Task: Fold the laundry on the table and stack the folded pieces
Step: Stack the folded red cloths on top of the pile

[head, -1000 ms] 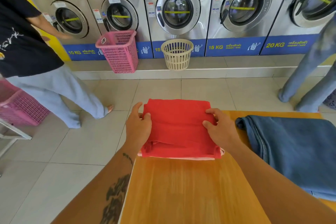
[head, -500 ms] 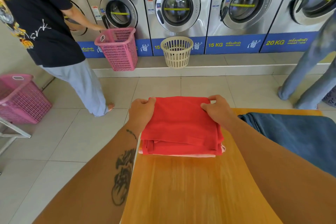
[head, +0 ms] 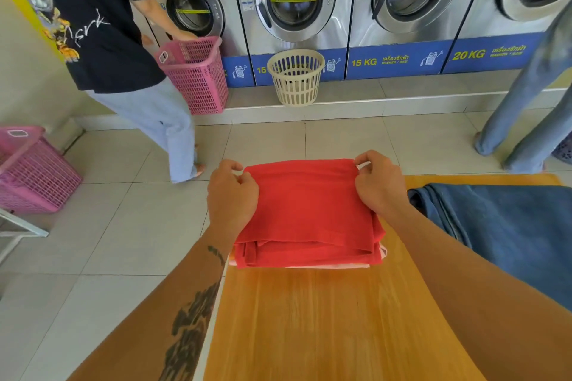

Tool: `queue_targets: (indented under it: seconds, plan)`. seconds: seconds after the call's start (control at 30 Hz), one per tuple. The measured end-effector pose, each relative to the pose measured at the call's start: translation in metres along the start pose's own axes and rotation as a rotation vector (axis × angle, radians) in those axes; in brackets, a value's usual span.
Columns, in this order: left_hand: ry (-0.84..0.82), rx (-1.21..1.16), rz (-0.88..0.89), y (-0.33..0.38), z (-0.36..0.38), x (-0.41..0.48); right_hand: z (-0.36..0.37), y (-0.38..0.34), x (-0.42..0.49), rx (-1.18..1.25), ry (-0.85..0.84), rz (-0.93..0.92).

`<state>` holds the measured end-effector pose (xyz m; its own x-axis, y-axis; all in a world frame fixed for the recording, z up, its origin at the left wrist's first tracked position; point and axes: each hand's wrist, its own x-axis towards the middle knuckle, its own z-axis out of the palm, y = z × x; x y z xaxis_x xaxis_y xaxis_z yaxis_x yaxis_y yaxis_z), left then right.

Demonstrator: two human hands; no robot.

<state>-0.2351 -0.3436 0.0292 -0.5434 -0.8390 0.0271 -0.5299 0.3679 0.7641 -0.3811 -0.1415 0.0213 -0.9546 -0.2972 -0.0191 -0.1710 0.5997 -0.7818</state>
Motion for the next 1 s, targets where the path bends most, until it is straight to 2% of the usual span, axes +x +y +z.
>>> queue_targets:
  seconds: [0.07, 0.2, 0.3, 0.37, 0.43, 0.47, 0.53, 0.57, 0.63, 0.73, 1.0]
  plan:
    - [-0.053, 0.024, 0.043, 0.004, -0.005, -0.013, -0.005, -0.003, -0.012, -0.045, -0.033, -0.045]
    - [-0.167, -0.018, 0.023, -0.01, -0.006, -0.033, -0.006, 0.009, -0.034, -0.131, -0.247, -0.028]
    - [-0.211, 0.01, 0.094, -0.025, -0.012, -0.042, -0.009, 0.022, -0.041, -0.017, -0.228, -0.013]
    - [-0.141, 0.075, 0.094, -0.029, -0.02, -0.039, -0.007, 0.02, -0.043, -0.057, -0.185, -0.031]
    - [0.013, 0.045, 0.082, -0.015, -0.022, -0.03, -0.001, 0.013, -0.041, -0.267, -0.056, -0.126]
    - [0.061, 0.015, 0.13, -0.004, -0.019, -0.027, 0.005, 0.005, -0.04, -0.371, 0.019, -0.187]
    - [0.051, 0.059, 0.384, 0.02, -0.003, -0.027, 0.018, -0.016, -0.04, -0.452, 0.09, -0.289]
    - [0.001, 0.138, 0.514, 0.024, 0.008, -0.027, 0.026, -0.024, -0.04, -0.471, 0.068, -0.326]
    - [-0.107, 0.348, 0.624, 0.015, 0.03, -0.028, 0.044, -0.027, -0.038, -0.522, -0.065, -0.334]
    - [-0.171, 0.534, 0.532, -0.012, 0.046, -0.031, 0.061, -0.007, -0.031, -0.522, -0.261, -0.241]
    - [-0.254, 0.385, 0.361, -0.032, 0.059, -0.018, 0.068, 0.018, -0.015, -0.41, -0.269, -0.283]
